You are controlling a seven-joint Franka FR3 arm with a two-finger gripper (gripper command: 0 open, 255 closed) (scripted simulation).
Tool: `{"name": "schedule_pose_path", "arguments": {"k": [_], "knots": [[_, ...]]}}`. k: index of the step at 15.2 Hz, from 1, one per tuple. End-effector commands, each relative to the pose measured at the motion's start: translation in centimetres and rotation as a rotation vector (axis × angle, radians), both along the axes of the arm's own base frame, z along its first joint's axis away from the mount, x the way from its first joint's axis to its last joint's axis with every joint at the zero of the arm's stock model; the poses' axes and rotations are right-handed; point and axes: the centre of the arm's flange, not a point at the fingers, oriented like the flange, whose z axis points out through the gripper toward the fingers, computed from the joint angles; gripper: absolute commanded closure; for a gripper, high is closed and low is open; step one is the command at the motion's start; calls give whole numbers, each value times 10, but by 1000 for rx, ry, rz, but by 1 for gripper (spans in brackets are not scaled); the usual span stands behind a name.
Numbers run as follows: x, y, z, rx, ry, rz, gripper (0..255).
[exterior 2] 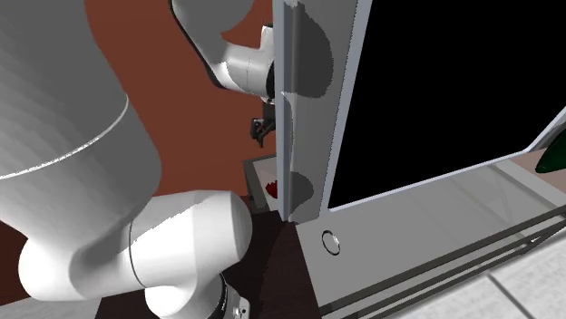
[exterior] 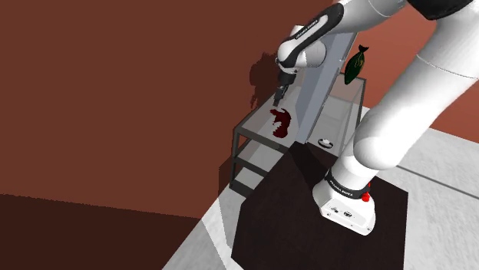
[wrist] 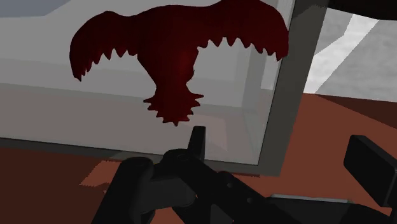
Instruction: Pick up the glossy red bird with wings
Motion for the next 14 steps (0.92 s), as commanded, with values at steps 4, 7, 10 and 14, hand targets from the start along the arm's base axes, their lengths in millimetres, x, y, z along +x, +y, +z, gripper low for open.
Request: {"name": "schedule_pose_path", "arguments": {"k": [4, 7, 10, 14], "knots": [[3, -55, -59, -2, 21, 18, 0], [12, -78, -89, -6, 27, 49, 0], [16, -87, -106, -7, 29, 60, 0], [16, -87, -127, -7, 29, 60, 0]]}}
